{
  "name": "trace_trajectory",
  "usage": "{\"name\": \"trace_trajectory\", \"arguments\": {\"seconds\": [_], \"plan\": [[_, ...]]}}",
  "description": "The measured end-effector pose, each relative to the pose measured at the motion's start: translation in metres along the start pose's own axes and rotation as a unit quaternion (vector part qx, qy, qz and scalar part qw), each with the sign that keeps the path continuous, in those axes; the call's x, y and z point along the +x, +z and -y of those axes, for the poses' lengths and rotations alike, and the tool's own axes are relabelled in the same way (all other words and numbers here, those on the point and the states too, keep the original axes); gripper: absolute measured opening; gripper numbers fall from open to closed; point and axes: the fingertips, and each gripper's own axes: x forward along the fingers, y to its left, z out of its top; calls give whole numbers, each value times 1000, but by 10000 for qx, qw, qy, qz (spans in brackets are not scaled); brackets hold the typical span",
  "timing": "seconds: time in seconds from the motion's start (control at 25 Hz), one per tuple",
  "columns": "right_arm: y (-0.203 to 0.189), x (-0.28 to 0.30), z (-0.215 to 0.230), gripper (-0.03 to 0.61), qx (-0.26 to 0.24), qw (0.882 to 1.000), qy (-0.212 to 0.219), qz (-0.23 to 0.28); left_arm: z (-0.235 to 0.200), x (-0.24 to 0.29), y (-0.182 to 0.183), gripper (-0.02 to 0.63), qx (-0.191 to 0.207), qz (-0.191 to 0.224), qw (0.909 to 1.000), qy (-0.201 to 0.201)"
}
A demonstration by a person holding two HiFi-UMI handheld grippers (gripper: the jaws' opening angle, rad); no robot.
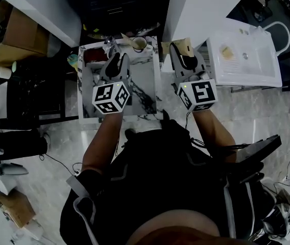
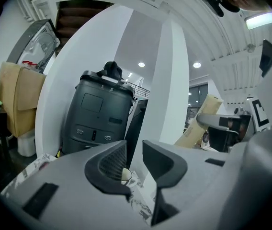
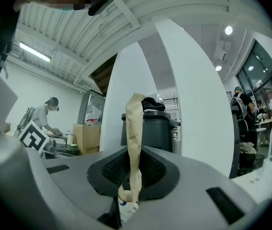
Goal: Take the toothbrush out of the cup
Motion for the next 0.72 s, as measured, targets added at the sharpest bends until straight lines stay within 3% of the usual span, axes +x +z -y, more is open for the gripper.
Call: {"name": "trace_trajectory", "arguments": {"seconds": [0.32,0.72], "plan": [[-26,10,27,51,162,9996,174,-145,-32,52,-51,116,-330,-453,9968,565],[-52,30,52,50,229,9980,521,-274,-62,108,-92,158,-495,-588,9902,1165]]}}
